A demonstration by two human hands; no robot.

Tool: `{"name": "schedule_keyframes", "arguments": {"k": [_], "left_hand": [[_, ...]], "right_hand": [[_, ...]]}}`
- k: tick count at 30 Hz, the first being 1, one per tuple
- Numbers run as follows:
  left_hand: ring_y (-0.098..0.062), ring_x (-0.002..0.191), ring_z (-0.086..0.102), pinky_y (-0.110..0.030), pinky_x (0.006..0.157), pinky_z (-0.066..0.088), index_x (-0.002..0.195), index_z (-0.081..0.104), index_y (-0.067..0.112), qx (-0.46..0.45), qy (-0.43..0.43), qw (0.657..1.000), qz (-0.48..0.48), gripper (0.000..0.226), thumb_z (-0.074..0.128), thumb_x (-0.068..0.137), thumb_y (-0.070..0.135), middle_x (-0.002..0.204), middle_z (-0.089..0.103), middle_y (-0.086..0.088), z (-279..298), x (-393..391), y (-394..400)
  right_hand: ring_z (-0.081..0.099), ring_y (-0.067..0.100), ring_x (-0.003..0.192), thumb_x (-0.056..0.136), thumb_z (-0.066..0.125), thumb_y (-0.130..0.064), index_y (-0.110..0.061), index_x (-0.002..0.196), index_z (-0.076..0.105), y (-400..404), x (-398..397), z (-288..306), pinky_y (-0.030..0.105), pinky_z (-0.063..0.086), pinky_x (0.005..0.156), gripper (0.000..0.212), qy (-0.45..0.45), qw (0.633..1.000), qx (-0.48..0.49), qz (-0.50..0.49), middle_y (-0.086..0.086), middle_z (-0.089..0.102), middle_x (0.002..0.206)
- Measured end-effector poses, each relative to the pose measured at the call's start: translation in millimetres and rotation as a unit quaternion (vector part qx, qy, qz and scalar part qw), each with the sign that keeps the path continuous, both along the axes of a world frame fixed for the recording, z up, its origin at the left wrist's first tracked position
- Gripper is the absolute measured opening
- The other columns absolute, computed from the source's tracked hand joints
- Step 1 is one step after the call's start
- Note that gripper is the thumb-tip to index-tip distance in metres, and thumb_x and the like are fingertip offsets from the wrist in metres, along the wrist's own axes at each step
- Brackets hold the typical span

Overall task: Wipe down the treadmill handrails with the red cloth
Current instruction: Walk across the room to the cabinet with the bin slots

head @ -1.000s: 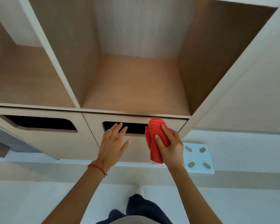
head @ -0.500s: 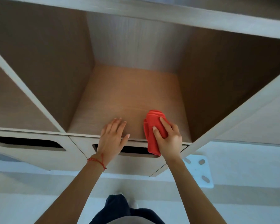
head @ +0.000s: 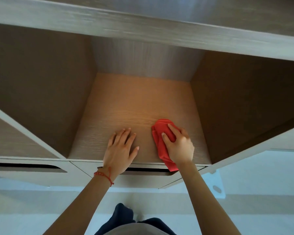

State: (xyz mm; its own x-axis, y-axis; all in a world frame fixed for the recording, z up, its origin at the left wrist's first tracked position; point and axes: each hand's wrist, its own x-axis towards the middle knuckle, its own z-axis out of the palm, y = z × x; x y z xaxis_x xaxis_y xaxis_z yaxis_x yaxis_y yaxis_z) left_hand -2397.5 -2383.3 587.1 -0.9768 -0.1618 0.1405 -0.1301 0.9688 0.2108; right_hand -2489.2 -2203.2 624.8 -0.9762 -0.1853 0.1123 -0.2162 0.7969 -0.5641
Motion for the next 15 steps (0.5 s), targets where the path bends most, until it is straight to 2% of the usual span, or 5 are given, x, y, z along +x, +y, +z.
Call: {"name": "schedule_keyframes", "arguments": {"k": [10,15], "left_hand": [[-0.027,0.122,0.046,-0.047,0.102,0.032,0.122,0.060,0.009,-0.007,0.009,1.000,-0.001,0.054,0.034,0.090,0.044,0.131,0.054,-0.012,-3,0,0],[-0.027,0.121,0.046,-0.049,0.099,0.039,0.119,0.062,0.008,-0.002,0.016,1.000,-0.001,0.054,0.035,0.089,0.043,0.129,0.056,-0.013,0,0,0]], "right_hand": [[0.053,0.029,0.108,0.086,0.054,-0.044,-0.033,0.128,0.050,-24,-31,4,0.041,0.043,0.085,0.044,-0.020,0.999,-0.004,-0.028,0.004,0.050,0.129],[0.054,0.029,0.108,0.087,0.053,-0.045,-0.033,0.128,0.050,-23,-29,2,0.041,0.044,0.084,0.043,-0.017,0.999,-0.004,-0.027,0.003,0.050,0.129]]}}
